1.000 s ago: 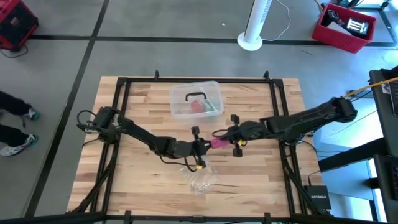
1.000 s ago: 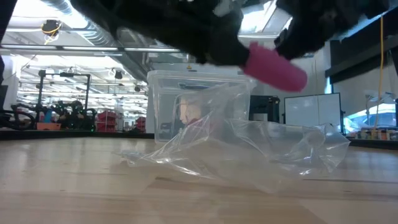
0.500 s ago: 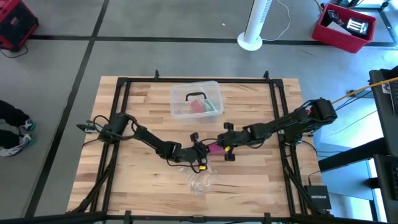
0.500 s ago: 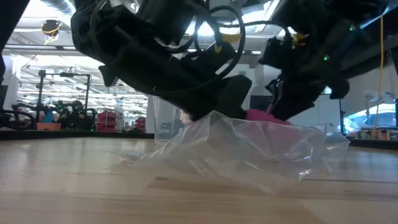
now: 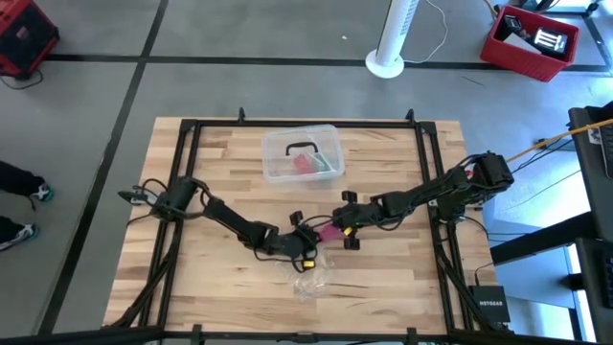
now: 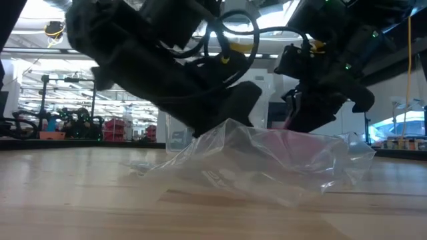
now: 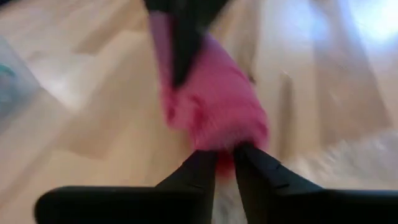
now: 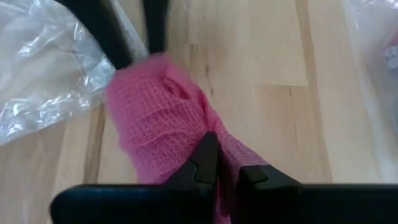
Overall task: Roll bandage
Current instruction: Roll the pink bandage
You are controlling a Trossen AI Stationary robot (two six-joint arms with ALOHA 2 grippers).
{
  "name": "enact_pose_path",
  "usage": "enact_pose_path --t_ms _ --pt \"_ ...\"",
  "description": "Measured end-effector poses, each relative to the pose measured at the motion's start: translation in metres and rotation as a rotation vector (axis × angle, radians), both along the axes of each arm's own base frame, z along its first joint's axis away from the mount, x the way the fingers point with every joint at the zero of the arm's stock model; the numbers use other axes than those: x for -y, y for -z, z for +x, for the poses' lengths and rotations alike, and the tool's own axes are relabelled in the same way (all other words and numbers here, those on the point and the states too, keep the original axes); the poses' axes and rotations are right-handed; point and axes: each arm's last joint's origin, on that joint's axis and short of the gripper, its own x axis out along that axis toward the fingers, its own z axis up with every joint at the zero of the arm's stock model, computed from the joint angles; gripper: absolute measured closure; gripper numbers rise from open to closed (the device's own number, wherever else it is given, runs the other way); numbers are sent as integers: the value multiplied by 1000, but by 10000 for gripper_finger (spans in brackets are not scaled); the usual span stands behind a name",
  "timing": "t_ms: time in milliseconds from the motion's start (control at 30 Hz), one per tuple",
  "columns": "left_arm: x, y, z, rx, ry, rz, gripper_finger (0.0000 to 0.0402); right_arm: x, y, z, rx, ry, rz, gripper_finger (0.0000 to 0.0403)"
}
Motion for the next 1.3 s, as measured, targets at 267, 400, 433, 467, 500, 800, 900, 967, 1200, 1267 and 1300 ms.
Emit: enact_pose_path --t_ms 267,400,433,467,500,800,900,967,1200,1267,1300 --pt "14 -8 -13 -89 25 -6 310 1 2 -1 -11 13 -16 382" --pt "20 -34 -18 -19 1 28 314 1 1 0 3 22 -5 381" --pt "19 -41 -18 7 -17 57 316 1 1 0 7 22 -3 381" --pt "16 -47 -16 41 -39 77 319 1 1 0 11 22 -2 381" --pt "12 -52 -14 70 -57 92 321 1 1 1 14 21 0 381" --pt "-31 -31 9 94 -44 -95 327 0 0 1 21 21 3 381" --pt "-40 -19 12 81 -20 -241 327 0 0 1 23 20 8 381" --pt "-43 -14 14 75 -14 -318 327 0 0 1 24 18 10 381" --pt "-44 -11 15 68 -1 -352 327 0 0 1 25 30 20 381" --pt "-43 -11 15 69 -2 -357 327 0 0 1 26 39 27 376" --pt "-44 -10 15 66 -2 -357 327 0 0 1 26 39 26 370"
